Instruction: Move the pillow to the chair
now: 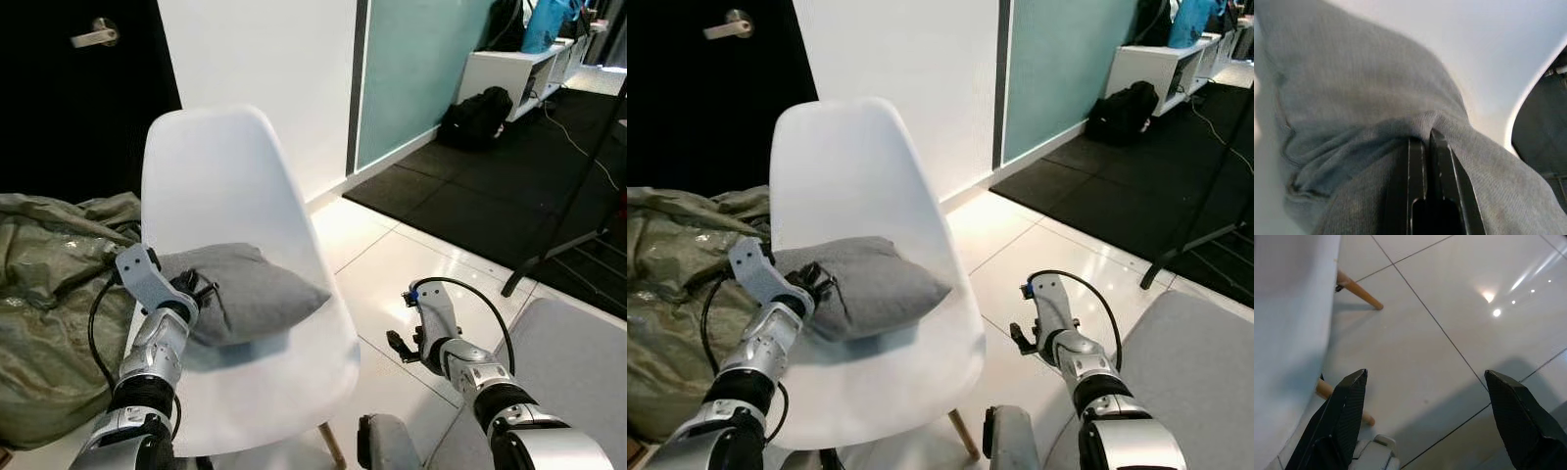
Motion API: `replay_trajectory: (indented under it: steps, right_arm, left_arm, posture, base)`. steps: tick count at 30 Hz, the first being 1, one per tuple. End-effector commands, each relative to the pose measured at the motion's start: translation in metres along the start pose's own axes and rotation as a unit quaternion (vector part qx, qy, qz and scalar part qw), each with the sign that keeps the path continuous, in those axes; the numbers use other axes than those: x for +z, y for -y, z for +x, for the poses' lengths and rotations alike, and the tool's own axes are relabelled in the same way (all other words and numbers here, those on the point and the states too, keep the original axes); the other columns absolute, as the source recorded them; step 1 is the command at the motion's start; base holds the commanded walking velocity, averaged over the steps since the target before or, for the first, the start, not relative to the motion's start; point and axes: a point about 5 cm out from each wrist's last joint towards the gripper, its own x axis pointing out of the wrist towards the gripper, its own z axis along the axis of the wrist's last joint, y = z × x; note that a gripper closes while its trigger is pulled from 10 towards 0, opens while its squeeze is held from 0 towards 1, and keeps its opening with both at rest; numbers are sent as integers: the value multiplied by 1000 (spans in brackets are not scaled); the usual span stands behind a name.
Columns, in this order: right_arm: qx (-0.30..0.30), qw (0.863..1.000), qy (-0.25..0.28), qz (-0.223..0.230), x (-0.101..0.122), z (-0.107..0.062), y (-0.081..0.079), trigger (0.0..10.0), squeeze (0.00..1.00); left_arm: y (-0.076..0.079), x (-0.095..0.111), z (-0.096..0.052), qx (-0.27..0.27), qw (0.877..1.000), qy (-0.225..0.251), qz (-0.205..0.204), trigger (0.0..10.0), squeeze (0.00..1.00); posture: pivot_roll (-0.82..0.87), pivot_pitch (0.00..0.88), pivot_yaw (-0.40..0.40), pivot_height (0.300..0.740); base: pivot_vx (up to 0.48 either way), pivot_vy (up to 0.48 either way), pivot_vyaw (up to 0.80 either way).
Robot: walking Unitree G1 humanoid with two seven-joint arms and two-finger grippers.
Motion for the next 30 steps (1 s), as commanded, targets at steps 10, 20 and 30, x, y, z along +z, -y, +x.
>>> replay_trajectory:
  steps: [10, 20, 30]
  right_arm:
    - [6, 1000, -6, -9, 3, 2, -5, 10000, 0]
    - [1, 1000, 10, -1, 9, 2, -4, 10000, 0]
    - [0, 1000, 19, 5, 14, 2, -6, 10000, 0]
  left_arm:
    - [8, -20, -13, -30, 993, -115, 8, 10000, 0]
    - [33, -23, -36, -87, 983, -150, 63, 10000, 0]
    - [48, -27, -44, -119, 976, -153, 100, 10000, 1000]
  posture:
    - [-143, 89, -16, 525]
    - [-134, 92, -18, 495]
    - [-129, 87, -15, 495]
  base:
    - [0, 0, 0]
    - [0, 0, 0]
    - [0, 0, 0]
